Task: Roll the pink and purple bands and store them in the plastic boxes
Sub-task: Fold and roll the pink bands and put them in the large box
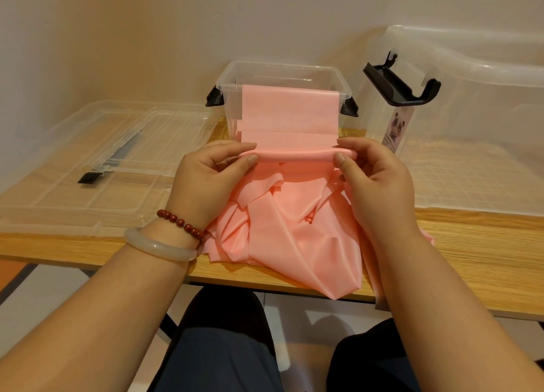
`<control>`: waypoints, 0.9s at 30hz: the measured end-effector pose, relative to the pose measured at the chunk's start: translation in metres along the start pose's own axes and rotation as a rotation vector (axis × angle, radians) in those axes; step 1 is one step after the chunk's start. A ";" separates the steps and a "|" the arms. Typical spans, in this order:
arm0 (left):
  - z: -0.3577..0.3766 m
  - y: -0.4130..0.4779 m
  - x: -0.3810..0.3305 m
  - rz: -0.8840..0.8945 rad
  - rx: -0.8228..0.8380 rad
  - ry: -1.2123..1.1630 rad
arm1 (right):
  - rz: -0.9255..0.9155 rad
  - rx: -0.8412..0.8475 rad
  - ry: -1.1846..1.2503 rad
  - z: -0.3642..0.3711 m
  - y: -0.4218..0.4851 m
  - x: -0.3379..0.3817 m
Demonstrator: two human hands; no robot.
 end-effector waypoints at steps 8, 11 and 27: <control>0.001 -0.001 0.001 -0.036 0.002 -0.056 | -0.003 -0.030 -0.008 -0.002 0.000 0.000; 0.002 -0.001 0.000 -0.075 -0.018 -0.171 | -0.002 -0.030 -0.013 -0.002 -0.001 -0.001; -0.002 -0.002 0.004 -0.060 -0.060 -0.064 | -0.026 -0.030 -0.042 -0.002 0.002 0.001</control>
Point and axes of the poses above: each hand's wrist, its own y-axis towards the middle knuckle, its own z-axis out of the palm, x = y × z, the point moved 5 cm from there along y, towards the middle knuckle, and after that the axes turned 2 degrees about z, right-handed, at the moved point
